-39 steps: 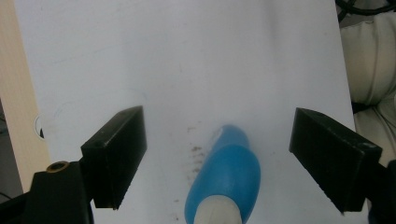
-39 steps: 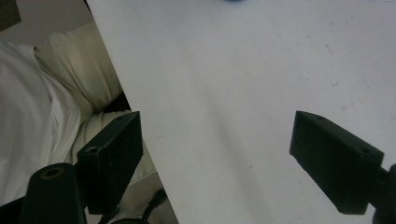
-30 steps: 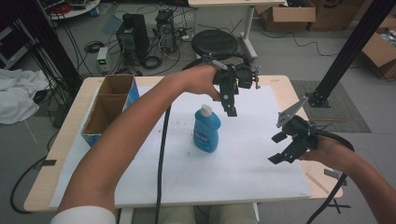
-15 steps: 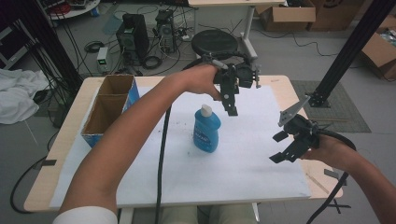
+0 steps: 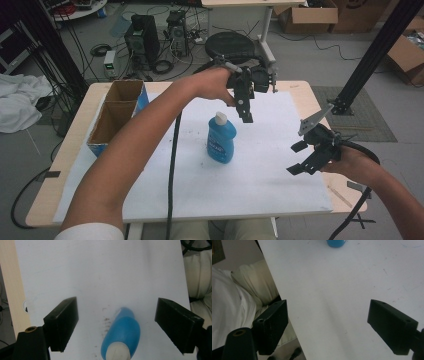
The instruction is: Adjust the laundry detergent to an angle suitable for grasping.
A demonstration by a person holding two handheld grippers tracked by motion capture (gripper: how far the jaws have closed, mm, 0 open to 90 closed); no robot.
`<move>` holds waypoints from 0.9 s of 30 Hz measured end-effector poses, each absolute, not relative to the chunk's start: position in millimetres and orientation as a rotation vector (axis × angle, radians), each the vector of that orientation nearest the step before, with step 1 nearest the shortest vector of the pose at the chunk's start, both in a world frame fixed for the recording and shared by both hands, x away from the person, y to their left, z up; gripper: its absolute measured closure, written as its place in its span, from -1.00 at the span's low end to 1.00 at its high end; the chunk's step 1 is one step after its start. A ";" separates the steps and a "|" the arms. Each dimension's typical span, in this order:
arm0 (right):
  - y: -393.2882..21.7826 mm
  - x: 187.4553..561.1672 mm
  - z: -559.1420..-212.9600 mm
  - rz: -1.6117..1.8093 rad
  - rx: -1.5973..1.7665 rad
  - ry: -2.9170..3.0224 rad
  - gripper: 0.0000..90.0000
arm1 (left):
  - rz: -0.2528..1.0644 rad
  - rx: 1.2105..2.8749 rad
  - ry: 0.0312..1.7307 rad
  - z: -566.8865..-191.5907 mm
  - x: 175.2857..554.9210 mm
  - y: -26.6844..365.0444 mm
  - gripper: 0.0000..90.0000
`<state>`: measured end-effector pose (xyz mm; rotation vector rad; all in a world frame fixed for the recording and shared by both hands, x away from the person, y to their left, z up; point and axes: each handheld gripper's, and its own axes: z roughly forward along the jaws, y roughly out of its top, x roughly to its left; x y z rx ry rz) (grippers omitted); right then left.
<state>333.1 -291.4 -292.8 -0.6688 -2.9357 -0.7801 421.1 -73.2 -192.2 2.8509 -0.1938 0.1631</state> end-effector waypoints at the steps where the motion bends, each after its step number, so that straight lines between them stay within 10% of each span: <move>1: -291.6 333.4 -292.9 -0.793 -0.665 -2.942 -0.64 | 0.165 2.847 -0.191 -191.5 420.9 -72.8 -0.56; 27: -286.0 335.1 -300.6 -0.935 -0.735 -2.927 -0.65 | 0.197 2.863 -0.132 -184.5 424.1 -37.8 -0.56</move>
